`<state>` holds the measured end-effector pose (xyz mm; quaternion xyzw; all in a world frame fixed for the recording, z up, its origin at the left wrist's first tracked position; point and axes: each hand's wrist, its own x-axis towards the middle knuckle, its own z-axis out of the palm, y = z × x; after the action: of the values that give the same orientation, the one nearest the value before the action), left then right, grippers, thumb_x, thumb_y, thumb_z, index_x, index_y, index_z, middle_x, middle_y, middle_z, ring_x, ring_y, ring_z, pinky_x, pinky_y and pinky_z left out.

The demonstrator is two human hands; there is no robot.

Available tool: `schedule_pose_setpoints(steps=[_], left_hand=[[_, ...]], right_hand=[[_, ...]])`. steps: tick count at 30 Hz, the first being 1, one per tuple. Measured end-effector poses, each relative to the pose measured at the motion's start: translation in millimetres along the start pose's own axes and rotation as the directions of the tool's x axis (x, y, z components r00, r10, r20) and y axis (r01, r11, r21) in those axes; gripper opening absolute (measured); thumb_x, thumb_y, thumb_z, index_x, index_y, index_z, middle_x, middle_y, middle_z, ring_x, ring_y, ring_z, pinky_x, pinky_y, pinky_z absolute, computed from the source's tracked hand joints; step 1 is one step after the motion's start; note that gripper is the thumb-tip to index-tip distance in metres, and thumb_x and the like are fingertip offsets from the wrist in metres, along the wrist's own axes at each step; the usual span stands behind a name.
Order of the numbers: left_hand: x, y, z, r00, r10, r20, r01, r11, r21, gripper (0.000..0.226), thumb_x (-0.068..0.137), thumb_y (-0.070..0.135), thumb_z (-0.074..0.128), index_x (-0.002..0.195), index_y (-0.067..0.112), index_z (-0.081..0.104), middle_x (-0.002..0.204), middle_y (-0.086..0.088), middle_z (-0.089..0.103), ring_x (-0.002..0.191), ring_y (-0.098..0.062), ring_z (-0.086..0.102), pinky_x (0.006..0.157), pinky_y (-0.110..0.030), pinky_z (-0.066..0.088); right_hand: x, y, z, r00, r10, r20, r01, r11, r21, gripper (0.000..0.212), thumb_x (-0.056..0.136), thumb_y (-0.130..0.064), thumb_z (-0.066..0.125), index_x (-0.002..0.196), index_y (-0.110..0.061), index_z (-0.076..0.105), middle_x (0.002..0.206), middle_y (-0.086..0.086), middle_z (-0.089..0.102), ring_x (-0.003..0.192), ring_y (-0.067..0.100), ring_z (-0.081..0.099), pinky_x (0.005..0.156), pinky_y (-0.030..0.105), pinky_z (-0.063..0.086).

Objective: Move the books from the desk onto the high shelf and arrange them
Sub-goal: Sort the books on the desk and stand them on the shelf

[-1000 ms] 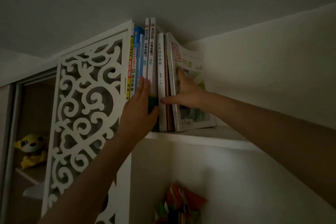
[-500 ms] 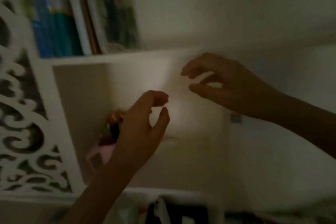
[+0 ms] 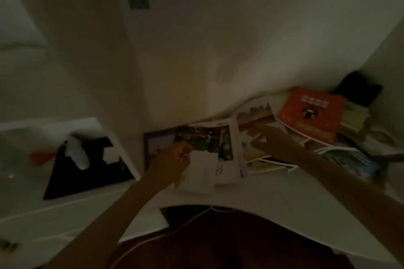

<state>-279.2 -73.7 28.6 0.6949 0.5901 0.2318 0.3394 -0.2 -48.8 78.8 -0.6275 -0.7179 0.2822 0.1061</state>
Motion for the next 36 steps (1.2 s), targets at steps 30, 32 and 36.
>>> schedule_pose_setpoints(steps=[30, 32, 36], left_hand=[[76.3, -46.2, 107.8, 0.93, -0.362, -0.066, 0.368, 0.917, 0.154, 0.031, 0.098, 0.023, 0.042, 0.11, -0.001, 0.057, 0.105, -0.021, 0.056, 0.098, -0.033, 0.057, 0.079, -0.034, 0.041], [79.2, -49.9, 113.2, 0.941, -0.33, -0.068, 0.337, 0.93, 0.147, 0.03, 0.098, 0.025, 0.042, 0.1, -0.001, 0.058, 0.097, -0.014, 0.051, 0.089, -0.029, 0.056, 0.07, -0.029, 0.037], [84.6, -48.3, 126.4, 0.952, -0.307, -0.007, 0.307, 0.95, 0.066, 0.031, 0.097, 0.032, 0.044, 0.104, 0.005, 0.057, 0.099, -0.002, 0.049, 0.081, -0.015, 0.051, 0.07, -0.024, 0.038]], right_hand=[[95.5, 52.1, 128.4, 0.878, 0.424, 0.222, -0.465, 0.645, 0.607, 0.025, 0.094, -0.009, 0.052, 0.115, 0.003, 0.058, 0.113, 0.02, 0.062, 0.102, 0.032, 0.059, 0.077, 0.035, 0.052], [85.7, 49.2, 143.2, 0.904, 0.345, 0.254, -0.426, 0.663, 0.615, 0.026, 0.095, -0.006, 0.049, 0.12, 0.001, 0.056, 0.116, 0.018, 0.061, 0.107, 0.031, 0.058, 0.082, 0.032, 0.05], [75.8, 46.9, 159.4, 0.85, 0.325, 0.415, -0.519, 0.377, 0.768, 0.03, 0.097, -0.02, 0.05, 0.127, -0.016, 0.05, 0.115, 0.006, 0.061, 0.095, 0.019, 0.06, 0.072, 0.029, 0.053]])
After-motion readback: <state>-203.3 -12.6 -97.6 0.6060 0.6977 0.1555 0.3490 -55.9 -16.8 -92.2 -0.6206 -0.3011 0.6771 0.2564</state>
